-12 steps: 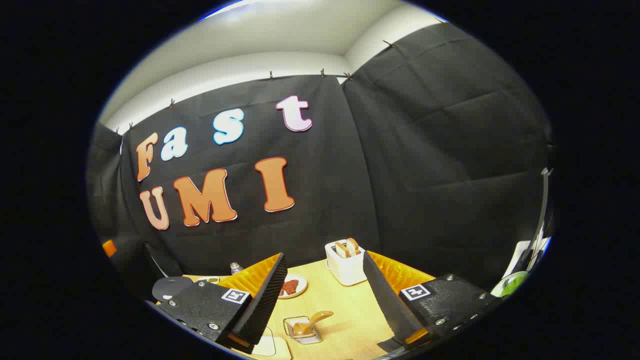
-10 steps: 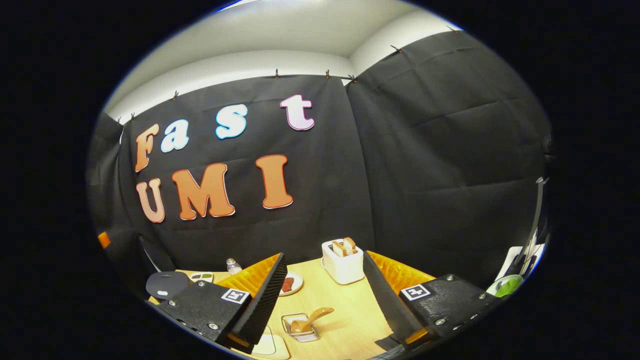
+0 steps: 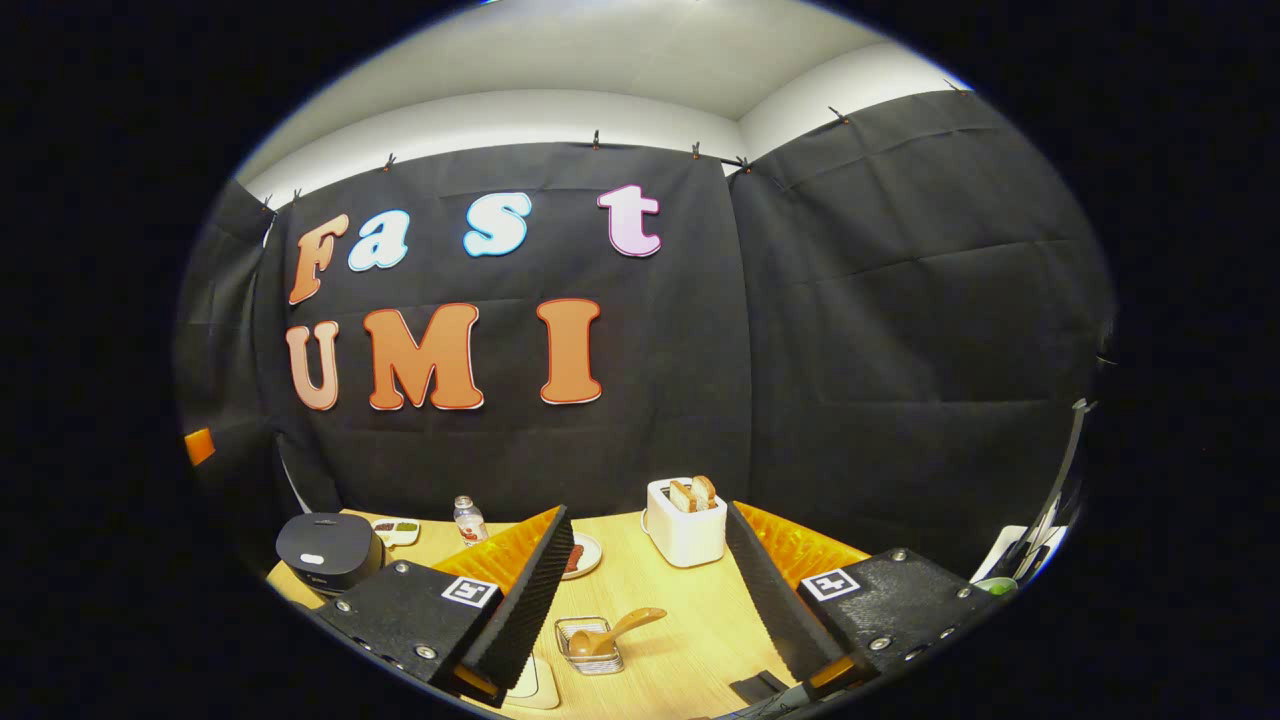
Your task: Close the left gripper, press the button to open the rice cooker; take a wooden spoon from the chopstick holder with the right hand, scoop a spoonful of rice and pour it into the rice cooker, then put the wooden spoon back into the chopstick holder.
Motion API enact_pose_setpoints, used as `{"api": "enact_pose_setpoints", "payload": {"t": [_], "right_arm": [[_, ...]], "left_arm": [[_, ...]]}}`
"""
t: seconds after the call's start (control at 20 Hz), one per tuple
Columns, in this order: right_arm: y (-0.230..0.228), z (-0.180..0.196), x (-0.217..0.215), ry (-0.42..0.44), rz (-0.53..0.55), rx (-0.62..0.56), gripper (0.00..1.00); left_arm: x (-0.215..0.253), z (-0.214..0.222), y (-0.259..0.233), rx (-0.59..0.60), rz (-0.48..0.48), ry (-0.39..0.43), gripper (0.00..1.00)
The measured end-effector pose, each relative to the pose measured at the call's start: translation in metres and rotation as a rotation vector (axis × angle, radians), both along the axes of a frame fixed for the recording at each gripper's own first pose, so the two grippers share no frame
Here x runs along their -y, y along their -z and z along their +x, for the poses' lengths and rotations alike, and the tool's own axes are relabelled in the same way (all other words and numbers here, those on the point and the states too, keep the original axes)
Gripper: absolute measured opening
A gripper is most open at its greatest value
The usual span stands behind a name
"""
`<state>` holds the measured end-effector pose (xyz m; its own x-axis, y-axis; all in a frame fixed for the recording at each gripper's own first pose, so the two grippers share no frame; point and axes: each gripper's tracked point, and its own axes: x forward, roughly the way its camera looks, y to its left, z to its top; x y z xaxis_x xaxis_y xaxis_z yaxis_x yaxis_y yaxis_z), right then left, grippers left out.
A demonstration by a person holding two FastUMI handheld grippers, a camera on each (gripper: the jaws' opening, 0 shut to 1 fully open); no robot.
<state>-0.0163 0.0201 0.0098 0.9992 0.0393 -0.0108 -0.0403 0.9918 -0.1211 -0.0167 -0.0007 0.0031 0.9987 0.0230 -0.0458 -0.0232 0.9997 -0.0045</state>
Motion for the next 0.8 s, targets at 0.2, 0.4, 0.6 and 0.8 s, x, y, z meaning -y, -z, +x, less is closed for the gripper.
{"api": "enact_pose_setpoints", "payload": {"t": [0.2,0.4,0.6,0.8], "right_arm": [[-0.001,0.003,0.007,-0.041,-0.009,-0.010,0.95],[-0.006,0.003,0.011,-0.069,-0.028,-0.012,1.00],[-0.011,0.004,0.017,-0.080,-0.025,-0.011,0.94],[-0.008,0.006,0.017,-0.087,-0.015,-0.020,1.00]], "left_arm": [[0.007,-0.011,0.005,-0.012,-0.004,-0.021,0.94],[0.012,-0.017,0.002,-0.007,0.013,-0.048,1.00],[0.012,-0.013,-0.002,-0.010,0.022,-0.064,0.97],[0.016,-0.008,-0.002,-0.012,0.040,-0.043,0.97]]}}
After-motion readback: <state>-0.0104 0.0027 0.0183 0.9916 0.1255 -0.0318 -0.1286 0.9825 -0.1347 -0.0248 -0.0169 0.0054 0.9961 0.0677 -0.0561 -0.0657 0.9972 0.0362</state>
